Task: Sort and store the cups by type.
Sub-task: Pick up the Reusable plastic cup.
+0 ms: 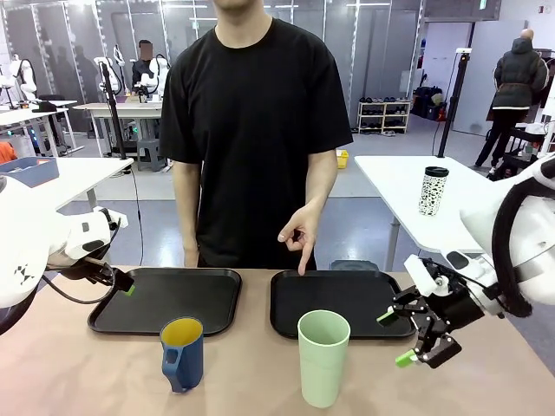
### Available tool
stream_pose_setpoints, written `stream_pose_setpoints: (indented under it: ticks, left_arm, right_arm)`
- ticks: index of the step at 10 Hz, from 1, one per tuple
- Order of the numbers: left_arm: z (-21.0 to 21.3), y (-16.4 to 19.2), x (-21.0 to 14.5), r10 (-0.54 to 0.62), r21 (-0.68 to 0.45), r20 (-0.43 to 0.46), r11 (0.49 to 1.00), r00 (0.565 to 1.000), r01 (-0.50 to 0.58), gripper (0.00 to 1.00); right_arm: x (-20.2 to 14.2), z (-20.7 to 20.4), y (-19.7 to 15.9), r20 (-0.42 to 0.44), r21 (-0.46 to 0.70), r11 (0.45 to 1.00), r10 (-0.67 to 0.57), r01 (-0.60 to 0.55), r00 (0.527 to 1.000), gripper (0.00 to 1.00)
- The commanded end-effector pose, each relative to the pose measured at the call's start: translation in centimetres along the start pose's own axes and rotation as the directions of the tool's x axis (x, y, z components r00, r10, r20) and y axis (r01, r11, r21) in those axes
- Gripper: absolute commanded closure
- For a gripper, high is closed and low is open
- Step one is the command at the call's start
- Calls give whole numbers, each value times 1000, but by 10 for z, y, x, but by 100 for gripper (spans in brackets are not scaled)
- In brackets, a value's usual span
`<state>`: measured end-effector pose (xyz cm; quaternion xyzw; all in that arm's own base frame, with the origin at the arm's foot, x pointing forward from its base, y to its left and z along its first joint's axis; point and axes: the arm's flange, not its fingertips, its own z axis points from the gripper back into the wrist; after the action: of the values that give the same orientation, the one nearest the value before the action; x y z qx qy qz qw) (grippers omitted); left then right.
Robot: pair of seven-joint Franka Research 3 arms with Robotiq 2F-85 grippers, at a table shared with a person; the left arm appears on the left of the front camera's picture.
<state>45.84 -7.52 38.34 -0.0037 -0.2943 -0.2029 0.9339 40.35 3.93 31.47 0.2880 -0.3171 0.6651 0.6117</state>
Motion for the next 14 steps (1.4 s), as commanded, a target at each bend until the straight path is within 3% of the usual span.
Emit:
stream_pose_setpoints:
  ticks: [1,2,5,8,10,14]
  left_arm:
    - [1,0,1,-2,1,2,1000,1000,2,0]
    - [1,0,1,-2,1,2,1000,1000,2,0]
    - [1,0,1,-2,1,2,1000,1000,2,0]
    - [1,0,1,-2,1,2,1000,1000,2,0]
    - [1,0,1,-2,1,2,1000,1000,2,0]
    - [1,0,1,-2,1,2,1000,1000,2,0]
  right_arm:
    - [-21,-16,-4,116,26,1000,-15,12,993,0]
    - [-28,-20,-2,216,46,999,-35,26,976,0]
    - [-52,-34,6,345,77,993,-109,87,932,0]
    - [-65,-50,8,402,57,992,-129,116,907,0]
    - [-63,-43,14,359,90,986,-162,138,919,0]
    - [-67,-46,12,368,87,986,-164,142,915,0]
